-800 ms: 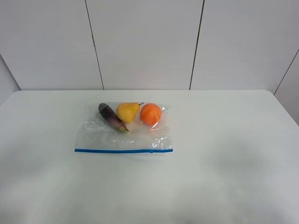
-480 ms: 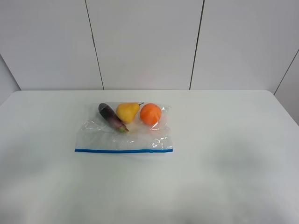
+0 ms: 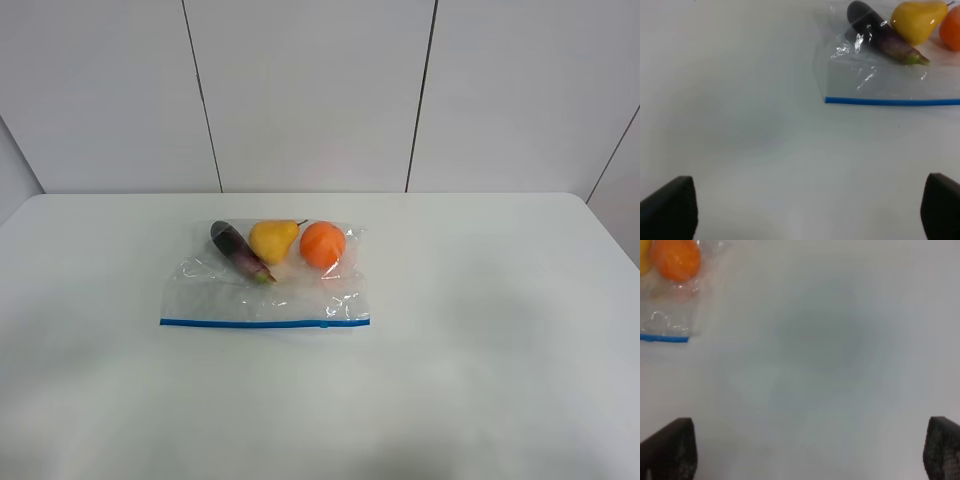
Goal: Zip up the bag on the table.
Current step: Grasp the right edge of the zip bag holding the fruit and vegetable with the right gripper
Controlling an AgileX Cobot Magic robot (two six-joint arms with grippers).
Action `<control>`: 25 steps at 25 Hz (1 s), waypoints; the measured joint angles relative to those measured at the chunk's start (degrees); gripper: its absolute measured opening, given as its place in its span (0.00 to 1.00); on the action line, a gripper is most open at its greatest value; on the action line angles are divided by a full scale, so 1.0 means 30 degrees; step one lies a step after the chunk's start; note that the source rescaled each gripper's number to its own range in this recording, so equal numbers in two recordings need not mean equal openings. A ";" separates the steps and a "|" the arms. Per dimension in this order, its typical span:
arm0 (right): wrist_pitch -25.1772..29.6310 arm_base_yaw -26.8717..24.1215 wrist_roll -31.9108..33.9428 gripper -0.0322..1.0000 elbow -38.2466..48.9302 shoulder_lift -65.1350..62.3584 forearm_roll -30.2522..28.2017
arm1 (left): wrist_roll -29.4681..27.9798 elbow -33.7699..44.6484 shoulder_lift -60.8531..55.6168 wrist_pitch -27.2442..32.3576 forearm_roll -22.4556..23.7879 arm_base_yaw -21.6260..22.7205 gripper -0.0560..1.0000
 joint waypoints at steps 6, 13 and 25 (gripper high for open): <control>-0.0319 0.0000 0.0000 0.96 -0.3802 0.9193 0.2112 | 0.0000 0.0000 0.0000 0.0000 0.0000 0.0000 1.00; -0.1281 0.0000 -0.2160 0.95 -0.7197 1.8561 0.5717 | 0.0000 0.0000 0.0000 0.0016 -0.0019 0.0000 1.00; -0.1368 0.0078 -1.0420 0.95 -0.8250 2.8279 1.7382 | 0.0000 0.0000 0.0000 0.0016 -0.0036 0.0000 1.00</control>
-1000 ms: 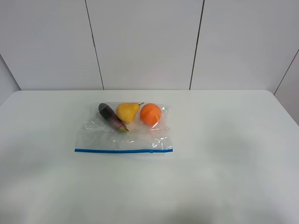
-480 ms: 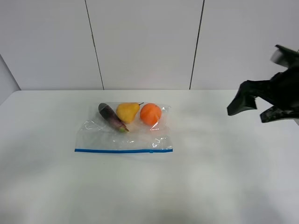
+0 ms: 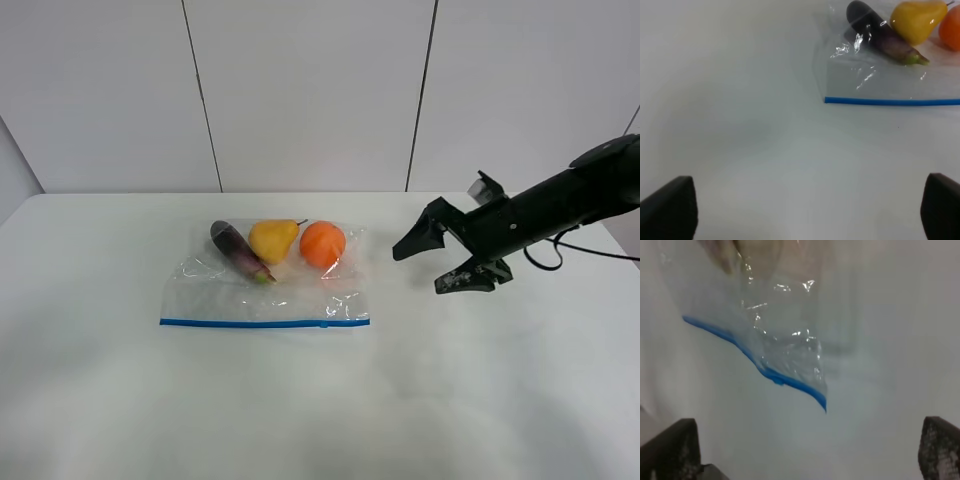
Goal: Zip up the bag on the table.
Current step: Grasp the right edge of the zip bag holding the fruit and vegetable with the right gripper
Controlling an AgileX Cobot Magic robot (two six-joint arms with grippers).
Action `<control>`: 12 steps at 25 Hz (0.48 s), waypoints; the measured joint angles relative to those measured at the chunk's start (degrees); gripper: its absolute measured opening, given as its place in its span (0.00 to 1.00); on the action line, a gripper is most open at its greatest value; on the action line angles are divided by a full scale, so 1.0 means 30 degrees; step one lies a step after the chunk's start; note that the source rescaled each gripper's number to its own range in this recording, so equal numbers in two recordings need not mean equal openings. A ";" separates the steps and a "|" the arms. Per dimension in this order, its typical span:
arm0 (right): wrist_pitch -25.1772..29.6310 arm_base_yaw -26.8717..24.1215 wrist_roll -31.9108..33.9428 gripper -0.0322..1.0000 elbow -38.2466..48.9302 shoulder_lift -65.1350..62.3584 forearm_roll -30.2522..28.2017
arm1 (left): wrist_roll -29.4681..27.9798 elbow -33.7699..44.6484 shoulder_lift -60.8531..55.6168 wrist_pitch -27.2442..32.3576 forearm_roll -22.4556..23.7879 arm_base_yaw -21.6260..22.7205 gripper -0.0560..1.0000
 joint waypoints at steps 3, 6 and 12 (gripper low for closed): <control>-0.0084 0.0690 -0.0996 0.95 -0.0026 0.1197 0.0785 | 0.0000 0.0000 0.0000 0.0000 0.0000 0.0000 1.00; -0.0559 0.1829 -0.1436 0.95 -0.0026 0.1855 0.1111 | 0.0000 0.0000 0.0000 0.0000 0.0000 0.0000 1.00; -0.1663 0.3447 -0.1518 0.93 -0.0509 0.2638 0.1666 | 0.0000 0.0000 0.0000 0.0000 0.0000 0.0000 1.00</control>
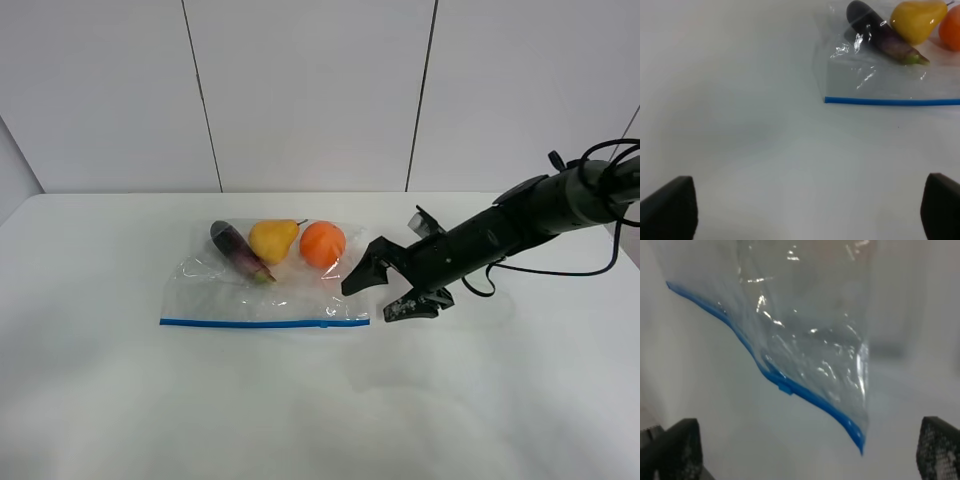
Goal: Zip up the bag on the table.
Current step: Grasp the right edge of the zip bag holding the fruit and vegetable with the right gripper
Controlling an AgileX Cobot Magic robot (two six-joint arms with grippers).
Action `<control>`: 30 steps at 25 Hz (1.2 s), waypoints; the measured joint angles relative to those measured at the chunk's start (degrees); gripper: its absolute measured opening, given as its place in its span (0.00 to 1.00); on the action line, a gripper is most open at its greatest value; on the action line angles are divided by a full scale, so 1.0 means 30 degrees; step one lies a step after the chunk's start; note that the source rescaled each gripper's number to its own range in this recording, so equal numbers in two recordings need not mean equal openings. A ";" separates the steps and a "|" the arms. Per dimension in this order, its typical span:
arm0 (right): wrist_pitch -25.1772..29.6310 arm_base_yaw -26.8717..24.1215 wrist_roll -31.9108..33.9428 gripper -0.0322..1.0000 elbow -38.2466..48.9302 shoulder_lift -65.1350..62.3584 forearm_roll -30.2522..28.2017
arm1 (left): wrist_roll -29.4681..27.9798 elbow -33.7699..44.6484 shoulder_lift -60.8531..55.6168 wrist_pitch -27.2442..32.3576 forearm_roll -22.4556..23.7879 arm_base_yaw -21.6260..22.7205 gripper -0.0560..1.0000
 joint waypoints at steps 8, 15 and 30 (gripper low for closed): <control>-0.0443 0.1195 0.0090 0.92 -0.1921 0.1932 0.0926 | 0.0000 0.0000 0.0000 0.0000 0.0000 0.0000 1.00; -0.0320 0.1361 0.0497 0.92 -0.2282 0.2153 0.1094 | 0.0000 0.0000 0.0000 0.0000 0.0000 0.0000 1.00; 0.1076 0.1361 0.1009 0.80 -0.2282 0.2594 0.0357 | 0.0000 0.0000 0.0000 0.0000 0.0000 0.0000 1.00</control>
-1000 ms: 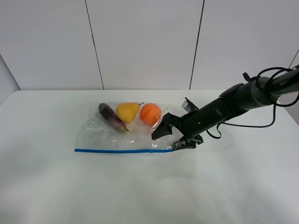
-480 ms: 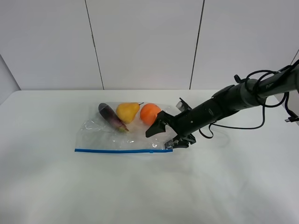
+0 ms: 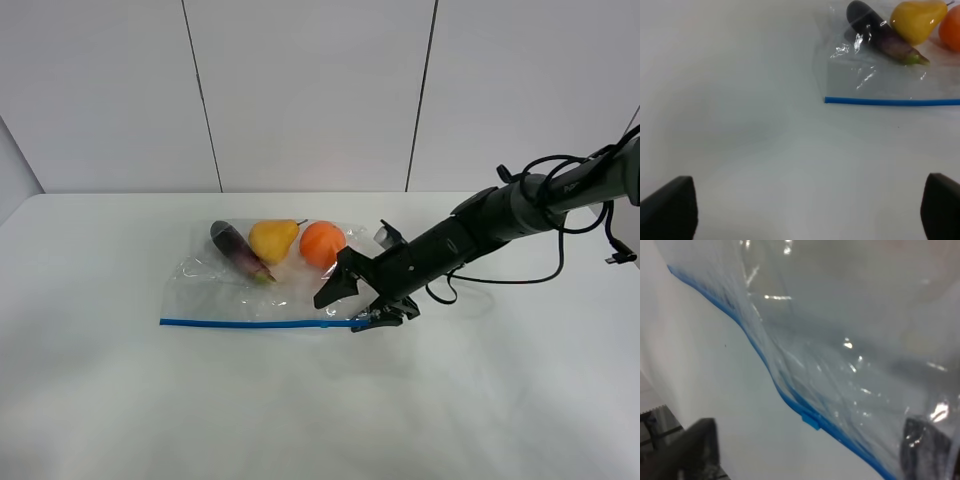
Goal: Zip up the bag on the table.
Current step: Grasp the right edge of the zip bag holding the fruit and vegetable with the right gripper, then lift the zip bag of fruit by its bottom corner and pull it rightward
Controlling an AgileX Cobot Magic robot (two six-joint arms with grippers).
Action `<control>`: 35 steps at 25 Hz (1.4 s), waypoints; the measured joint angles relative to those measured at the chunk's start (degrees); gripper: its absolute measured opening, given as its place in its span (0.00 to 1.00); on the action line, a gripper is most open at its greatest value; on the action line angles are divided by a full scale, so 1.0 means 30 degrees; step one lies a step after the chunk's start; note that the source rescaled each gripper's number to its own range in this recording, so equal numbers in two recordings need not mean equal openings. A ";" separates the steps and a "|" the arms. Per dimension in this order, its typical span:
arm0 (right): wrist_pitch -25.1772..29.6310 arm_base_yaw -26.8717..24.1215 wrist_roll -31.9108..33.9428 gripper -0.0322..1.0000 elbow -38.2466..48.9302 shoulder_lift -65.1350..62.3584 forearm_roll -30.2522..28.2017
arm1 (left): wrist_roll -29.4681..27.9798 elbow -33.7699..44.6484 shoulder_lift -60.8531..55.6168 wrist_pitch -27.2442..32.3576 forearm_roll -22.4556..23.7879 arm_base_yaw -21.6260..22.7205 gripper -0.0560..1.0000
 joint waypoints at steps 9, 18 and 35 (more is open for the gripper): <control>0.0063 0.0000 0.0124 0.37 0.0000 0.0000 -0.0170 | 0.0000 0.0000 0.0000 0.0000 0.0000 0.0000 1.00; 0.0169 0.0000 0.0124 0.15 0.0000 0.0000 -0.0247 | 0.0000 0.0000 0.0000 0.0000 0.0041 0.0000 1.00; 0.0598 0.0000 0.0124 0.03 0.0000 0.0000 -0.0287 | 0.0000 0.0000 0.0000 0.0000 0.0041 0.0000 1.00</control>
